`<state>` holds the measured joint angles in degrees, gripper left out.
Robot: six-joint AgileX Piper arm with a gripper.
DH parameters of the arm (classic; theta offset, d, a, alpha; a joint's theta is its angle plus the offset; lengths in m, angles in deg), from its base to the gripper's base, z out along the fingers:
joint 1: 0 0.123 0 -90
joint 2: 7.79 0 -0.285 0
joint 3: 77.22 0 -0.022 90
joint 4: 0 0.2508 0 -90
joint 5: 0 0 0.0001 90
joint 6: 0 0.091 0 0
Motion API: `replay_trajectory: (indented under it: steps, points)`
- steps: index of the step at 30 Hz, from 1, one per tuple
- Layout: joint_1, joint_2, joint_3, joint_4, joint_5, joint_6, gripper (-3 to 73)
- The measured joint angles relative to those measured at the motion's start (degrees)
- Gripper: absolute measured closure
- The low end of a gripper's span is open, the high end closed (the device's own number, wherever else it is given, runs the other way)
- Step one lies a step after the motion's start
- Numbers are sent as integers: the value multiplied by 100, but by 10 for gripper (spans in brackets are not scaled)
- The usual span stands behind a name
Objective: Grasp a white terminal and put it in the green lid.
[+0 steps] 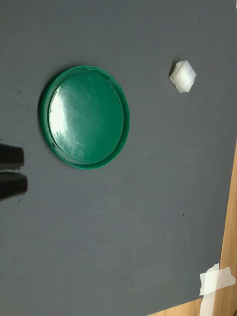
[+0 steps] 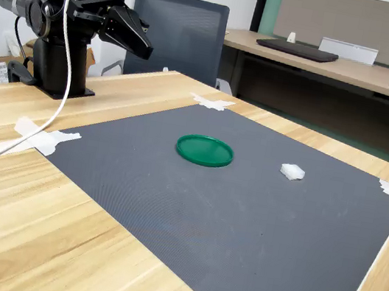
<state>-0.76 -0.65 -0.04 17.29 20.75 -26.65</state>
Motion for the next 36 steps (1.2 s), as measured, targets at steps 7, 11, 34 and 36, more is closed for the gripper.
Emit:
replay_trajectory:
  steps: [7, 11, 34, 36]
  points:
    - [0, 0, 0, 0, 0, 0, 723]
    - [0, 63, -88, 19, 215, 0, 723]
    - [0, 3312, -2823, 168, 873, -550, 724]
    - [0, 3587, -3021, 168, 1063, -894, 724]
